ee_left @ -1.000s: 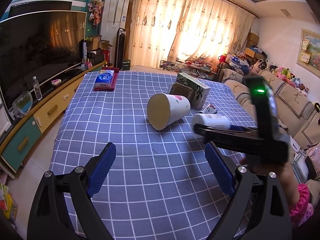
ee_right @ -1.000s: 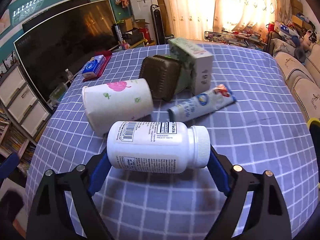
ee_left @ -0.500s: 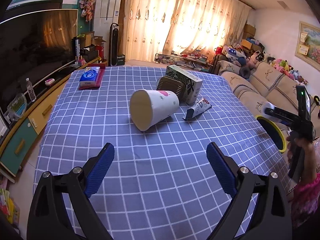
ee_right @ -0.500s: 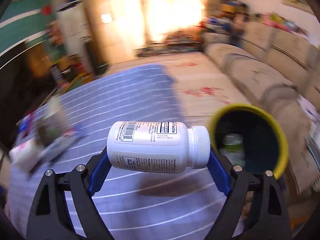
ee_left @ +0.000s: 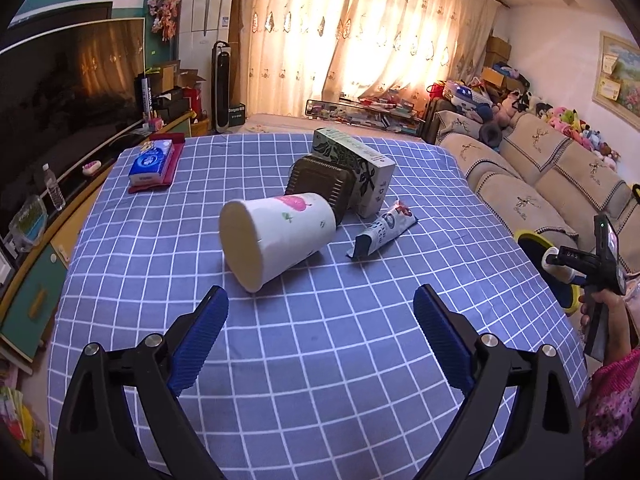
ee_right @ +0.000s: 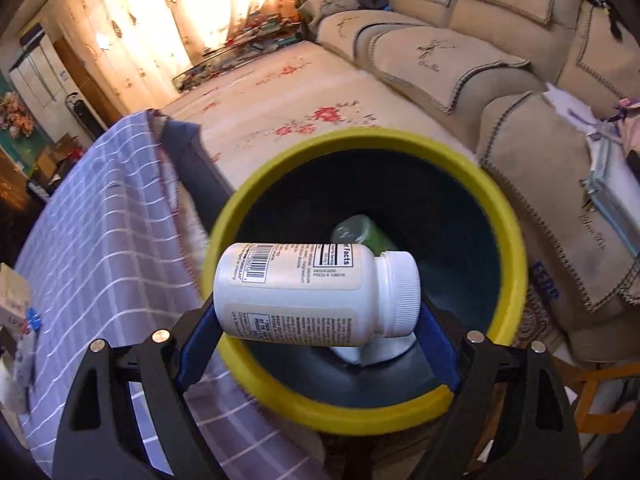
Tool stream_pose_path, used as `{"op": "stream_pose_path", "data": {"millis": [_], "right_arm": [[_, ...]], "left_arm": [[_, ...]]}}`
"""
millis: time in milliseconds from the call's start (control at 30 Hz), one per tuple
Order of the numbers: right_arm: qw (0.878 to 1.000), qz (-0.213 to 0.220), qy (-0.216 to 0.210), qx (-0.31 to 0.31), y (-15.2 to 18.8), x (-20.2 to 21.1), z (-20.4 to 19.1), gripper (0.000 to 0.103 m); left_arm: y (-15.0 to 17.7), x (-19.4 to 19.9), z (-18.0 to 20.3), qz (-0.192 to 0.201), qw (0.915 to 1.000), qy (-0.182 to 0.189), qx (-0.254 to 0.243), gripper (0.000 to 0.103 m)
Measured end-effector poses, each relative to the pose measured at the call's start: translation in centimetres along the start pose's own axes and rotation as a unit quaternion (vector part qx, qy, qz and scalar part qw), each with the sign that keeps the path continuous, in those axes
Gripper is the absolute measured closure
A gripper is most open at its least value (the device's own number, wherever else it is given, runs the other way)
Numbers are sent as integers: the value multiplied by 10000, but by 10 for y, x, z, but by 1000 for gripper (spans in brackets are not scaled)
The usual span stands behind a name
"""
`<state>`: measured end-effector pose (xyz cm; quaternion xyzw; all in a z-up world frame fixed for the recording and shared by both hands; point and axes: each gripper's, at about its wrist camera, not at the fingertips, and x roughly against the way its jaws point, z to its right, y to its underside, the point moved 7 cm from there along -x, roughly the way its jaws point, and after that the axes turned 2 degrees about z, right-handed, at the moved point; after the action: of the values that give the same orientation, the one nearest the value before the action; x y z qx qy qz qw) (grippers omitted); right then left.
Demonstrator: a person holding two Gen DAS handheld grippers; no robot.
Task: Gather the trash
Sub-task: 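Carry the pill bottle with the right gripper into the bin and release, then grasp the white paper cup with pink print with the left gripper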
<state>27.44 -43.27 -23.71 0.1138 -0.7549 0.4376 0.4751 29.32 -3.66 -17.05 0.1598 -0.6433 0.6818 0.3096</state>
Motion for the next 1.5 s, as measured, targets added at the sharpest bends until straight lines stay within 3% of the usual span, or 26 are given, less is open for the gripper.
{"op": "stream_pose_path", "data": {"millis": [100,333,567,667,800,867,967,1033,1100,1300,1500], "right_arm": [[9997,-145,-135,-150,1,-4,7,20],[9997,86,-168,-150,-7,9,6,16],[9994,82,-328,-43,-11,9,-5,15],[9992,84,-383,-39,-12,7,-7,15],[9990,81,-435,-55,-12,6,-7,15],[9989,68,-451,-51,-12,5,-6,15],[9988,88,-469,-69,-11,5,-3,15],[9988,89,-474,-80,-11,5,-1,15],[9987,104,-495,-82,-10,5,0,15],[9985,185,-513,-56,-10,11,2,15],[9982,399,-448,57,-15,25,5,15]], "left_arm": [[-4,-4,-1,0,9999,-93,-50,11],[-8,-28,-11,-261,9994,48,237,11],[-20,-47,-11,-253,9997,-40,-2,11],[-24,-54,-11,-317,9995,2,-14,20],[-24,-65,-9,-441,9990,13,-79,44],[-25,-69,-10,-466,9988,-56,-110,50],[-26,-77,-11,-541,9985,28,-13,69],[-25,-80,-12,-592,9982,75,44,88],[-24,-80,-11,-551,9985,49,32,99],[-28,-66,1,-376,9990,28,-221,99],[-50,-25,24,19,9986,69,-519,99]]}}
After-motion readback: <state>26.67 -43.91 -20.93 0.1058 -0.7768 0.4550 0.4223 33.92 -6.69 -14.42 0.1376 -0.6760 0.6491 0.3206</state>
